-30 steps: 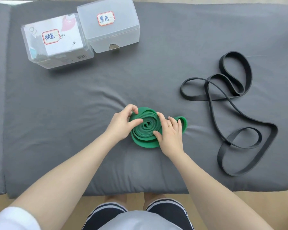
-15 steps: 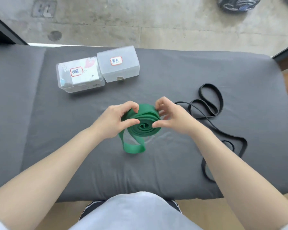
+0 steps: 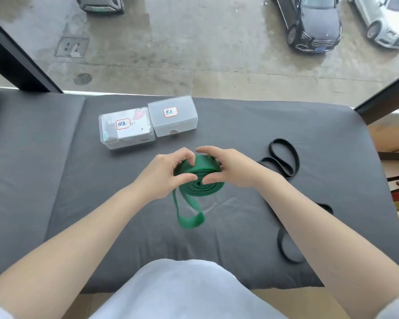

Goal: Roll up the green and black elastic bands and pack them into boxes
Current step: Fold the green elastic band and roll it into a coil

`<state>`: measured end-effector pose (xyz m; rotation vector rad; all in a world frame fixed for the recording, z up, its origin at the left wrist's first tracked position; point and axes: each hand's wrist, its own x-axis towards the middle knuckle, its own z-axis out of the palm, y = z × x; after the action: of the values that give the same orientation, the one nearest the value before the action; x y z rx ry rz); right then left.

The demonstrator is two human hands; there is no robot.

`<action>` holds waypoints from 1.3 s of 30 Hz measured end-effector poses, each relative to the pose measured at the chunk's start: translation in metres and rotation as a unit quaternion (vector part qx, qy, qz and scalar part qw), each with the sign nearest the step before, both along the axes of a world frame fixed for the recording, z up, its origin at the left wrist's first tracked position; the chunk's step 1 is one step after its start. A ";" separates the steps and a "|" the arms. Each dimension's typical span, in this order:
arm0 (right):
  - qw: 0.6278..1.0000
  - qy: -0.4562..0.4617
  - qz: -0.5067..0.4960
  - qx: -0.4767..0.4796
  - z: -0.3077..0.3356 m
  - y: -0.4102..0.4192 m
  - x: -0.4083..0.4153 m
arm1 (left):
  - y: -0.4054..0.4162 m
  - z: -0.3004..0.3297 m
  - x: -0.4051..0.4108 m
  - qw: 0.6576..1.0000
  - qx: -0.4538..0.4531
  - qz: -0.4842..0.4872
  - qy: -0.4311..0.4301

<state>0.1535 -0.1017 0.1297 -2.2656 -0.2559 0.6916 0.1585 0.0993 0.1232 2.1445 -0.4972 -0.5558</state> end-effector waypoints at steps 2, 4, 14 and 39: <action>0.999 -0.018 0.023 -0.036 0.007 0.002 0.005 | -0.003 0.008 0.002 1.000 0.002 -0.005 -0.018; 0.999 -0.030 -0.015 0.001 0.010 0.001 0.005 | -0.004 0.017 0.004 0.999 -0.027 0.025 0.004; 0.910 0.018 -0.225 0.347 0.005 -0.011 -0.007 | 0.002 0.005 -0.010 0.951 -0.207 0.185 0.137; 0.995 -0.048 0.029 -0.088 0.001 0.069 -0.008 | 0.056 -0.002 -0.018 0.999 0.029 0.007 -0.034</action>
<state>0.1455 -0.0325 0.1308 -2.4729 -0.3185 0.6587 0.1404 0.1550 0.1213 2.2266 -0.5098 -0.4958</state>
